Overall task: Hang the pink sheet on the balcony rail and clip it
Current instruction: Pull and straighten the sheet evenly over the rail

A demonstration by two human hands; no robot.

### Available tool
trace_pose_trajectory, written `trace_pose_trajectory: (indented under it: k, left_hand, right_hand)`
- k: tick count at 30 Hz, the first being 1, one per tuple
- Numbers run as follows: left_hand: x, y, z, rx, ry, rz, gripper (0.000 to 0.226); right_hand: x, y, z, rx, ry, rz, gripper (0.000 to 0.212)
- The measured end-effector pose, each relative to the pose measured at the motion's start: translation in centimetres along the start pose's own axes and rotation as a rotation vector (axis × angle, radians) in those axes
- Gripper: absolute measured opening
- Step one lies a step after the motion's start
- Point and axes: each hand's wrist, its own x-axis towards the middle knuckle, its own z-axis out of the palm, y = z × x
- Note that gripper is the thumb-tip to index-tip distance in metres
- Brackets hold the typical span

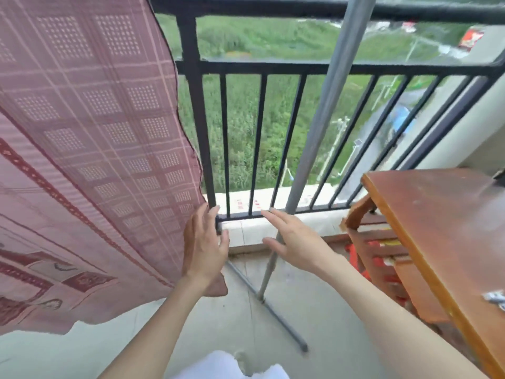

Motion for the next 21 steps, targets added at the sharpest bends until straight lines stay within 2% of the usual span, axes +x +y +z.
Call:
trace_pose_trajectory:
  k: [3,10,16,21]
  left_hand:
    - [0.9,0.5,-0.6,0.029,0.094,-0.075,0.044]
    - [-0.6,4.8,0.7,0.045,0.274,-0.393,0.046]
    - [-4.3,12.5,4.5,-0.019,0.331,-0.577,0.047]
    - [-3.3,14.6,4.7,-0.024,0.392,-0.621,0.045]
  right_hand:
    - [2.6,0.4,-1.8,0.033,-0.003,-0.148,0.058]
    - [4.0,3.7,-4.9,0.153,-0.055,-0.482,0.05]
    - [2.0,12.4,-7.2,0.099,-0.159,-0.594,0.032]
    - [4.3,15.9,-10.1,0.057,-0.172,-0.625,0.025]
